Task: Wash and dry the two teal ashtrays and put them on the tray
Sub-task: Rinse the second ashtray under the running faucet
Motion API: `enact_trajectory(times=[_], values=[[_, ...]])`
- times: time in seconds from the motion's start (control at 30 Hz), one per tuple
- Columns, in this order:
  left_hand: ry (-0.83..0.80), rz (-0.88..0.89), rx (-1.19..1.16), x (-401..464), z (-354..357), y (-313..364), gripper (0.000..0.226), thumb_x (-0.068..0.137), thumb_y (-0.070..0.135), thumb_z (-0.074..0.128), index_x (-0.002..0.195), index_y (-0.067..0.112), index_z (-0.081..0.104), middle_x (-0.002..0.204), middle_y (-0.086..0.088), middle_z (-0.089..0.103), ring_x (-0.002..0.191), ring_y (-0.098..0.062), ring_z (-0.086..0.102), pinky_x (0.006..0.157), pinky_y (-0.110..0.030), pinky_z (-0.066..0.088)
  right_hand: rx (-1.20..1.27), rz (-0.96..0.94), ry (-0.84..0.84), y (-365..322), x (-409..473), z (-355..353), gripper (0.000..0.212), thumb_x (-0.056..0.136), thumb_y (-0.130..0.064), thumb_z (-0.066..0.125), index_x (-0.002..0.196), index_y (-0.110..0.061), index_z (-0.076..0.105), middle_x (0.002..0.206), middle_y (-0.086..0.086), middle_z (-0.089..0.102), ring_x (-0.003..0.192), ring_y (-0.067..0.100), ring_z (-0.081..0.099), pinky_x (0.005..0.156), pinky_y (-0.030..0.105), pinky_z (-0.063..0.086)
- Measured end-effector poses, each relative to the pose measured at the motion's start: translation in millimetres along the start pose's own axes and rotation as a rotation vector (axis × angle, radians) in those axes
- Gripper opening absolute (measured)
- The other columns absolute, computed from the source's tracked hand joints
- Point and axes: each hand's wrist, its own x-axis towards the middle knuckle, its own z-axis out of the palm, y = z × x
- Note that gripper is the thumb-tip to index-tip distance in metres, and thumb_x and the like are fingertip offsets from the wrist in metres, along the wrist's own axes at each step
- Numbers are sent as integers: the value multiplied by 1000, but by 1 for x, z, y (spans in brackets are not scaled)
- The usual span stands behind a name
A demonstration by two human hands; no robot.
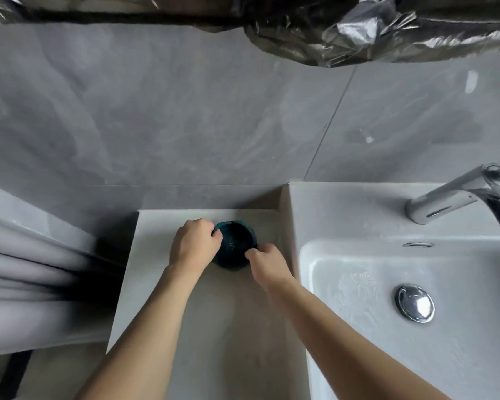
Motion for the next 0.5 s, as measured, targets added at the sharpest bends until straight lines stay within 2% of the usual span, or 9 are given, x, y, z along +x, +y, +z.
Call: enact_trajectory(times=[0.03, 0.13, 0.2, 0.27, 0.3, 0.37, 0.43, 0.5], values=[[27, 17, 2, -9, -8, 1, 33, 88, 21, 55, 61, 2, 51, 57, -12, 59, 52, -30, 49, 45, -31, 38, -33, -14, -9, -3, -7, -5, 11, 90, -24, 48, 86, -14, 51, 68, -4, 47, 54, 12, 43, 44, 22, 32], [128, 82, 41, -43, -43, 13, 38, 90, 24, 57, 58, 6, 47, 48, -6, 45, 49, -27, 40, 44, -30, 28, -186, -166, -53, -13, -39, -30, 27, 88, -32, 52, 68, -16, 42, 61, -4, 45, 52, 15, 41, 44, 23, 30], [170, 132, 77, -70, -68, 31, 41, 89, 25, 58, 56, 8, 42, 46, -5, 42, 49, -27, 38, 44, -32, 30, -239, -289, -72, -14, -64, -53, 34, 83, -34, 58, 62, -15, 40, 57, -2, 43, 51, 18, 41, 46, 24, 32], [180, 197, 107, -99, -87, 57, 36, 88, 26, 57, 58, 9, 45, 47, -5, 44, 51, -27, 41, 47, -35, 40, -208, -356, -83, -8, -87, -82, 31, 78, -39, 62, 73, -13, 47, 66, -5, 54, 60, 19, 53, 56, 32, 44], [171, 232, 126, -114, -94, 73, 32, 88, 28, 56, 62, 10, 53, 49, -5, 47, 54, -28, 46, 51, -36, 45, -178, -362, -94, -3, -97, -98, 33, 78, -42, 64, 89, -13, 52, 78, -7, 61, 70, 18, 61, 64, 35, 51], [120, 293, 145, -141, -98, 110, 24, 90, 32, 55, 78, 15, 68, 60, -4, 60, 64, -28, 57, 59, -38, 53, -116, -355, -147, 11, -116, -136, 45, 82, -43, 67, 117, -22, 50, 98, -10, 65, 89, 16, 65, 82, 39, 56], [35, 362, 170, -163, -91, 151, 24, 91, 33, 52, 87, 19, 72, 68, -3, 65, 69, -25, 60, 62, -38, 54, -82, -350, -212, 30, -131, -175, 44, 85, -36, 69, 124, -28, 49, 100, -7, 68, 92, 22, 67, 83, 40, 56], [-72, 442, 192, -179, -73, 193, 26, 92, 31, 50, 84, 17, 70, 67, -3, 63, 69, -25, 59, 60, -38, 51, -81, -307, -243, 55, -140, -213, 42, 86, -29, 69, 124, -31, 52, 103, 1, 70, 94, 28, 69, 80, 41, 59]])
